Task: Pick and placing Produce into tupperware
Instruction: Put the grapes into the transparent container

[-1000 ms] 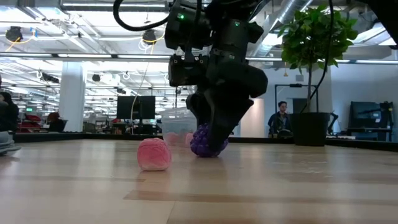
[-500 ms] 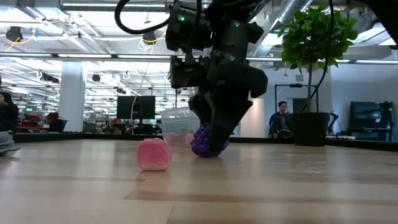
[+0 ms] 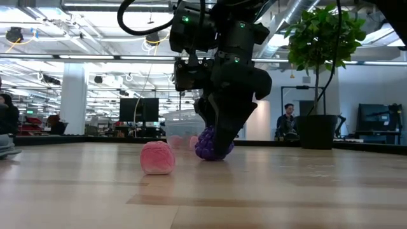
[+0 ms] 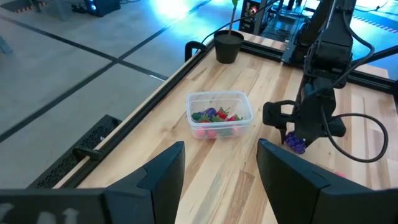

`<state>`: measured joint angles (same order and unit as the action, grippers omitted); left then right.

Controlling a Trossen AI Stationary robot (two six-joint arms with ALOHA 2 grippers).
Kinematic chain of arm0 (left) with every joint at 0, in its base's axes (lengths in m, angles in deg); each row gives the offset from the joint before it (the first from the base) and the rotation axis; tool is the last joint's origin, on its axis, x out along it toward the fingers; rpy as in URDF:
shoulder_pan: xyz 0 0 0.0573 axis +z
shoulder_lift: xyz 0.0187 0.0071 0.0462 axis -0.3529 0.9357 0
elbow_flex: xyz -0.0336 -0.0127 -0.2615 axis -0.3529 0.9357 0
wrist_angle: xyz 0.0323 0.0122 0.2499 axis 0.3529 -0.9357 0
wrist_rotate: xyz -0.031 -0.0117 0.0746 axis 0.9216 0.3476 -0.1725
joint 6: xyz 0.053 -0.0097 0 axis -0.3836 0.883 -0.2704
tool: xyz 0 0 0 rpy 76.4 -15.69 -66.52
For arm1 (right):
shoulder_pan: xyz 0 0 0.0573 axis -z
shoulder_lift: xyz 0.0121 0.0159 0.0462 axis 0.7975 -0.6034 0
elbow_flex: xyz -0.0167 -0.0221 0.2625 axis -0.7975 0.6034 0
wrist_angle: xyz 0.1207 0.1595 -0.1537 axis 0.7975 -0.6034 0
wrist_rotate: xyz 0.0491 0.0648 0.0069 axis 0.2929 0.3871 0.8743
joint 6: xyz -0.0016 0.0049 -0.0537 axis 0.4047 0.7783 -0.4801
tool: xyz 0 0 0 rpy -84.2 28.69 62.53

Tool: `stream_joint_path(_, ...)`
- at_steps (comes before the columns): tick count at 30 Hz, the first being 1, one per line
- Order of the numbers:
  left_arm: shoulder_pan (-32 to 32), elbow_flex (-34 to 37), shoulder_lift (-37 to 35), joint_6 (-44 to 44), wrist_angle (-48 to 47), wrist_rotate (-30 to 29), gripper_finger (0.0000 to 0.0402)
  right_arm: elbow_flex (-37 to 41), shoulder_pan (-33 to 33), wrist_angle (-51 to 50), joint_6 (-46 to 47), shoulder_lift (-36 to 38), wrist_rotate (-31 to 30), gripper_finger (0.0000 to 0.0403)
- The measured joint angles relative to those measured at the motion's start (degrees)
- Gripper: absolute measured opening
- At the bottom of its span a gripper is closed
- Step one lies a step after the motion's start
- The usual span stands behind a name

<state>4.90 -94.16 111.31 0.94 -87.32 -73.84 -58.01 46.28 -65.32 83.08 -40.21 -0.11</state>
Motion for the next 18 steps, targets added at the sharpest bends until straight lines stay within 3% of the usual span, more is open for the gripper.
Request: stream_joint_path(18, 0.01, 0.01, 0.00, -0.04, -0.02, 0.01, 0.0190, 0.00, 0.02, 0.01, 2.16, 0.02, 0.14, 0.0302)
